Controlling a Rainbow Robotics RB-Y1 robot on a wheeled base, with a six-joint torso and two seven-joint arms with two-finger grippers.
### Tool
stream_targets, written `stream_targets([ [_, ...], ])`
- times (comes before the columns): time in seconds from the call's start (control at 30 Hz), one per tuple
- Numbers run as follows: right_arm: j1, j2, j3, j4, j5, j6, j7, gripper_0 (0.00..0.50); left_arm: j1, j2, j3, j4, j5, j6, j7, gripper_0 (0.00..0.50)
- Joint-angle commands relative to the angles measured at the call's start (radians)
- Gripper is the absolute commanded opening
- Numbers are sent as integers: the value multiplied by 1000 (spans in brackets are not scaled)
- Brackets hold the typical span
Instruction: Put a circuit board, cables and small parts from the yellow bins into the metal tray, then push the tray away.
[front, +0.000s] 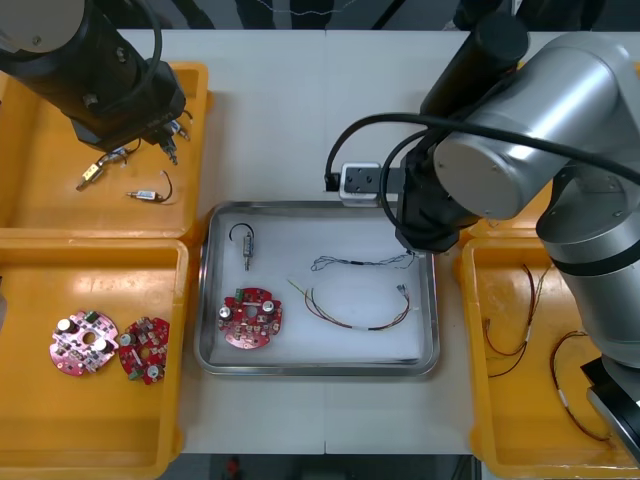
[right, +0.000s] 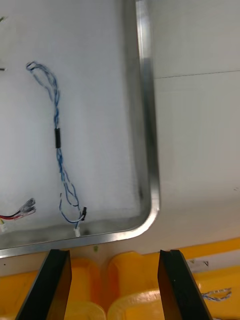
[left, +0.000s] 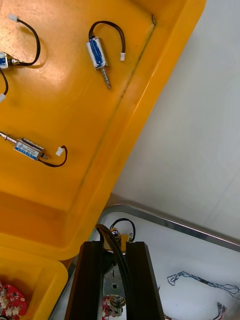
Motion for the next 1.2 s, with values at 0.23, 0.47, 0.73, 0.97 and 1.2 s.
stream_targets([
  [0.23,3,-18,-165,-167,-17,5,-318,500,5,0,-18,-41,32,7,53,1],
  [0.47,26,-95,-205,-204,-45,5,-547,500,6,-46,-117,-47,11,7,73,0],
  [0.73,90,-178,-318,-216,-180,5,-722,500,9,-103,-229,-46,-22,7,79,1],
  [0.97,207,-253,-438,-272,-259,5,-789,500,58,-147,-334,-46,-108,-47,75,3],
  [1.2,337,-279,-561,-321,-278,5,-811,500,85,-175,-428,-11,-155,-136,75,3],
])
